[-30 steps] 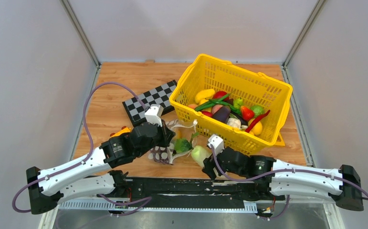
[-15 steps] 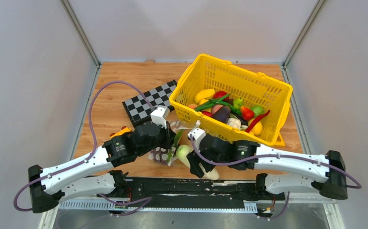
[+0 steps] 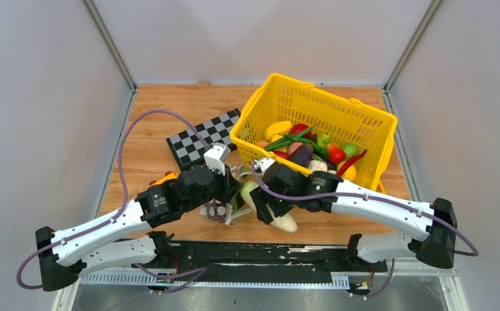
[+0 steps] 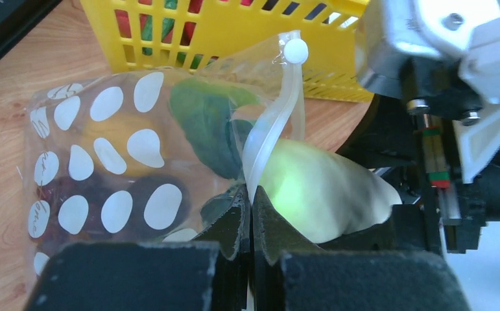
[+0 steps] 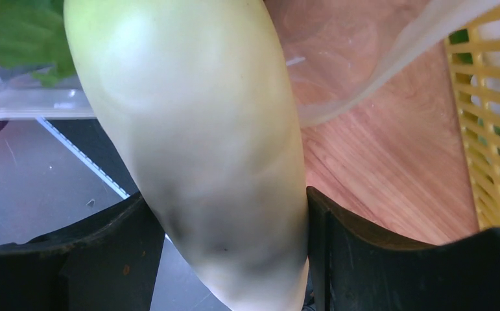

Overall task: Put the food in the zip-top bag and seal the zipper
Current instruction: Place the fake vegetable in the zipper food storage bag.

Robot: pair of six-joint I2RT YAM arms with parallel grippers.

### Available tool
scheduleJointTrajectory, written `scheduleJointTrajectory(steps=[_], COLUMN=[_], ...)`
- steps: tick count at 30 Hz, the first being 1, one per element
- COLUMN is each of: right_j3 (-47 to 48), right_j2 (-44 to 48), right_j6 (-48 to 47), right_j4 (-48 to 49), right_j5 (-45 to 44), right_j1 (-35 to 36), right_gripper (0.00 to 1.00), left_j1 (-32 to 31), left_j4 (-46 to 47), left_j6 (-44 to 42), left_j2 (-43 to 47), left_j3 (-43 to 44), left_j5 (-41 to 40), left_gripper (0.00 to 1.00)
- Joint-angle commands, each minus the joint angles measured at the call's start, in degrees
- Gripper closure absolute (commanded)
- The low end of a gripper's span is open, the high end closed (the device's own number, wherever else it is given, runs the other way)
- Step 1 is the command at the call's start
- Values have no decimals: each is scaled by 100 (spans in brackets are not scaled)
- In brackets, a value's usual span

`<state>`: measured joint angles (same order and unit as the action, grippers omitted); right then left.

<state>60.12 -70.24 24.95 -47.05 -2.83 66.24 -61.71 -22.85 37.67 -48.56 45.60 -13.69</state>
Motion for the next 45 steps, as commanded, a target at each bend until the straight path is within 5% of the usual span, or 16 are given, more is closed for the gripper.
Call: scheduleJointTrajectory(steps=[1, 9, 24, 33, 37, 45], right_j3=[731, 1376, 138, 195, 341, -272], right_j2=[-564, -1023, -100, -281, -490, -415], right_j6=[-189, -272, 782, 1121, 1026, 496], right_j4=[-95, 162, 2586, 2867, 2641, 2908], right_j5=[-141, 167, 1642, 1530, 1452, 2406], right_j1=[-151, -394, -1273, -1272, -1271, -1009], right_gripper=[54, 57, 56, 52, 35, 19], left_j1=[-46, -211, -236, -236, -237, -227], left_j4=[405, 463, 878, 871, 706, 574], left_j6=[-200, -272, 95, 62, 174, 697], left_j2=[-44, -167, 105, 40, 120, 262], left_j3=[298, 405, -57, -8, -43, -251], left_j5=[318, 318, 135, 198, -20, -624], left_gripper=[100, 100, 100, 100, 100, 100])
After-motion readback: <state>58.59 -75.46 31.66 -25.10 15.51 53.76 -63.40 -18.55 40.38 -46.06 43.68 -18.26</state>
